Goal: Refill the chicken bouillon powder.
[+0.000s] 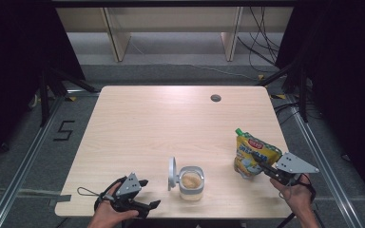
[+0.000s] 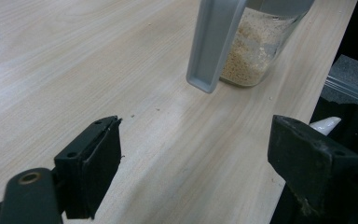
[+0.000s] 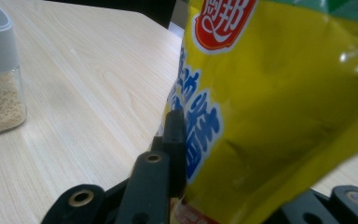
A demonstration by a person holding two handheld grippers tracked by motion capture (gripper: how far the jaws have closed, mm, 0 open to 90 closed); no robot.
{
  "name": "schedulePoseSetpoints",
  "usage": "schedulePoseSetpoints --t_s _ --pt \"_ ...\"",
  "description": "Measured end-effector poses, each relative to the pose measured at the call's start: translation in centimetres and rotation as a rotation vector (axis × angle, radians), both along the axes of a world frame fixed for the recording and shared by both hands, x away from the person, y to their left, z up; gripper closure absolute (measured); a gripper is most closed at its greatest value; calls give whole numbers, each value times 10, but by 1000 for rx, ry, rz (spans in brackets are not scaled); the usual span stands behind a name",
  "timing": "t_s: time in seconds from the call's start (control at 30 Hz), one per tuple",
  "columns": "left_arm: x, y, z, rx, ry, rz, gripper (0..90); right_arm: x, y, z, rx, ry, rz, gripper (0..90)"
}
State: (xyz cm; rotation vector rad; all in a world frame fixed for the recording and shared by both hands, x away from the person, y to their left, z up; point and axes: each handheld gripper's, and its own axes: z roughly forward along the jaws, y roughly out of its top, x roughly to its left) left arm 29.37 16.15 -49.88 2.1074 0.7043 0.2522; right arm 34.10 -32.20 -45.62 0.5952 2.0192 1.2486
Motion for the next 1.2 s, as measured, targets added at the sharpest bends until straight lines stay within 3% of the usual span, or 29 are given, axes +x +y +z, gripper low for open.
schedulePoseSetpoints --t_s 0.3,0.37,0.43,0.5,0.53,0.57,0.63,0.67,0.73,0.77,0.87,0.9,0.93,1.0,1.07,1.2 --pt "1 0 0 -13 -14 -6 170 -2 -3 -1 -8 5 -30 712" --pt "2 1 0 7 -23 -14 169 -2 -2 -1 -7 0 -48 674" --pt "0 -1 -2 -48 -18 5 170 -4 -3 1 -10 11 -67 610" --pt "1 0 0 -24 -19 -4 170 -6 -6 6 11 24 -79 539" --pt "0 -1 -1 -37 -16 8 170 -8 -7 8 27 43 -98 502" --pt "2 2 1 2 -25 -8 170 -11 -8 10 38 63 -121 482" --pt "1 2 0 -1 -25 -7 170 -18 -13 11 86 102 -162 431" --pt "1 1 0 -9 -23 -3 170 -19 -15 11 90 94 -169 418" --pt "2 2 0 -5 -36 -9 170 -27 -14 9 122 152 -180 406" --pt "2 1 0 -11 -25 -5 170 -28 -16 9 96 126 -175 403" --pt "2 2 0 5 -31 -13 170 -37 -15 11 98 159 -210 373" --pt "2 2 0 7 -33 -13 170 -38 -14 10 119 139 -216 372" --pt "2 1 0 -13 -24 -5 170 -42 -13 11 111 186 -219 372" --pt "2 2 0 6 -25 -7 170 -42 -14 7 74 148 -206 365" --pt "2 2 0 -5 -38 -6 170 -45 -13 6 61 162 -215 357" --pt "1 2 0 0 -24 -5 169 -53 -11 5 55 204 -246 352"
